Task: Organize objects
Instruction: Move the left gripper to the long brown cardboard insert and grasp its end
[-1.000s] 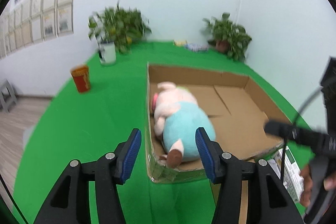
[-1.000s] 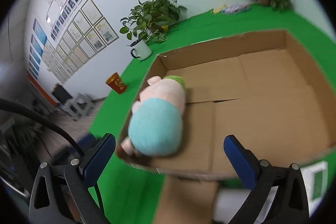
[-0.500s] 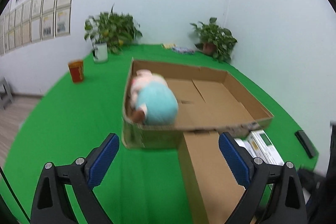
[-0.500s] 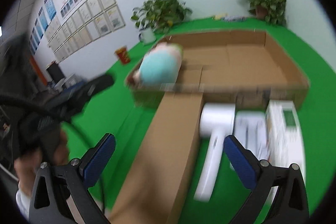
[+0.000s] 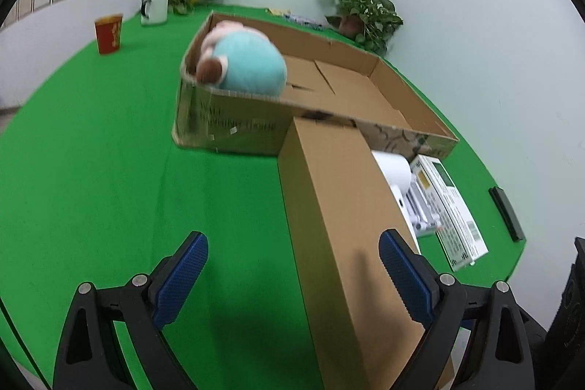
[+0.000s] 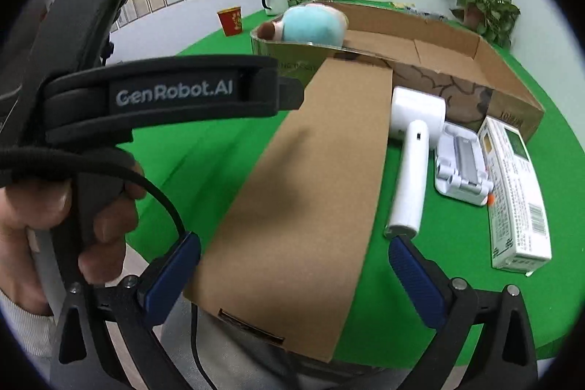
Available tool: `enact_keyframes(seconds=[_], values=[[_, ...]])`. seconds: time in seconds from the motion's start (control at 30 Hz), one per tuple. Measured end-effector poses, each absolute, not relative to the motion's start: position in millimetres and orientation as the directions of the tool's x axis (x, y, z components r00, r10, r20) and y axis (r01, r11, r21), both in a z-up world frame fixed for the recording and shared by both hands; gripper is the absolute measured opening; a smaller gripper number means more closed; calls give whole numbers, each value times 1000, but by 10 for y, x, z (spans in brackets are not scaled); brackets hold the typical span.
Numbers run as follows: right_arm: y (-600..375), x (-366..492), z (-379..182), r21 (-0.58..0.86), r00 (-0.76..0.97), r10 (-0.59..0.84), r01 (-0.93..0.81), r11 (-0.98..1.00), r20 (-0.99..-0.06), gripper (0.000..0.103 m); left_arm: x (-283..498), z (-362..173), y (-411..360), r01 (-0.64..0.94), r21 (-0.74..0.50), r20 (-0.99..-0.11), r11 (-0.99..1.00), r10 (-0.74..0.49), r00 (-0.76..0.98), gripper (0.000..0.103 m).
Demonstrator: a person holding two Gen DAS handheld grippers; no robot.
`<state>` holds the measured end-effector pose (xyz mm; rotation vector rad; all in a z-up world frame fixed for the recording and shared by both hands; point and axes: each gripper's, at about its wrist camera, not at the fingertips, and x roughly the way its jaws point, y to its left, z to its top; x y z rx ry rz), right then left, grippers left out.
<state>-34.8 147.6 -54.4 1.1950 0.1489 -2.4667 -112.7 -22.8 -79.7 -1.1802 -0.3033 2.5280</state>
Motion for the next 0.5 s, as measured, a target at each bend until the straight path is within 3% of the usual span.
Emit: enact_keyframes(seconds=[0.33, 0.5], values=[[1535, -297, -592, 143, -541, -371, 417, -897, -754, 89, -1012, -1044, -449, -169, -465, -690, -869, 476, -546, 92], [1613, -342, -574, 338, -461, -520, 421, -842, -719, 86, -949, -1141, -606, -139, -566, -662, -812, 549, -511, 92]])
